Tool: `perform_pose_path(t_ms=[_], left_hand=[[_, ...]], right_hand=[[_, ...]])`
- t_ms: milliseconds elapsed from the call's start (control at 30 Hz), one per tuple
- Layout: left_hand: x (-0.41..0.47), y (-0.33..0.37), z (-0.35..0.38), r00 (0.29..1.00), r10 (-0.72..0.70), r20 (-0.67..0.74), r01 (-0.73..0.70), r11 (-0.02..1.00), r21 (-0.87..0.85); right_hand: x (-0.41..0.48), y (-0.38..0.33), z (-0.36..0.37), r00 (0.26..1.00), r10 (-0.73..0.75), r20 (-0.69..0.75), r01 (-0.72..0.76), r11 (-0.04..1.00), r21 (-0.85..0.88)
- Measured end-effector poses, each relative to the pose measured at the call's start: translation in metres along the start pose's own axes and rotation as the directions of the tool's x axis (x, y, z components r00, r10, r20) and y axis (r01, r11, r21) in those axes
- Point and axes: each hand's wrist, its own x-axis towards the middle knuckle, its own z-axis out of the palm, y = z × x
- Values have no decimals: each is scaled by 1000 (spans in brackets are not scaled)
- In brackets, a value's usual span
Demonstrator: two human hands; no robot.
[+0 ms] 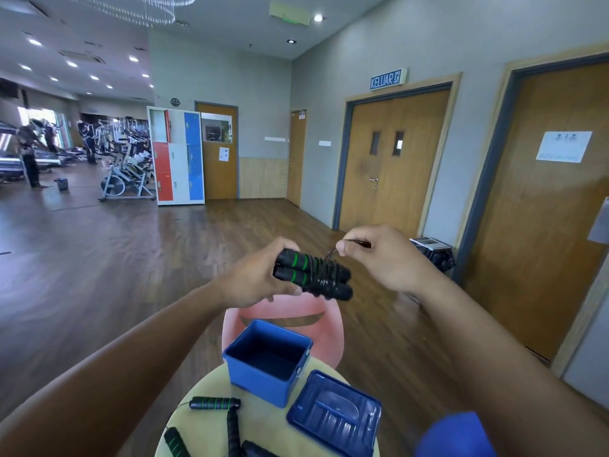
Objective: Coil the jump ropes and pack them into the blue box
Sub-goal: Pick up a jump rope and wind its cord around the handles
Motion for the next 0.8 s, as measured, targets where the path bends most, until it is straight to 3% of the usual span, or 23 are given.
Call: perform_pose_path(t_ms=[133, 233, 333, 467, 567, 667, 800], left_hand=[[-6, 19, 5, 981, 132, 141, -120, 989, -90], [-9, 23, 4, 973, 176, 148, -127, 947, -294], [-13, 18, 1, 969, 186, 163, -128, 941, -312], [-18, 10, -1, 983, 138, 124, -100, 958, -269], [-15, 1, -5, 996, 51, -72, -69, 956, -284], [-12, -5, -4, 979, -82, -185, 22, 952, -307], [-11, -5, 9, 962, -206, -181, 115, 903, -415]], right_hand=[[8, 3, 0, 998, 56, 10, -57, 986, 159], [11, 8, 12, 976, 149, 158, -202, 890, 409], [7, 8, 25, 950, 210, 230, -303, 798, 520], [8, 11, 43, 946, 256, 199, -323, 708, 627], [11, 18, 55, 910, 391, 134, -350, 554, 755], [12, 18, 66, 878, 475, 58, -324, 502, 802], [14, 12, 77, 881, 473, -30, -242, 505, 829]])
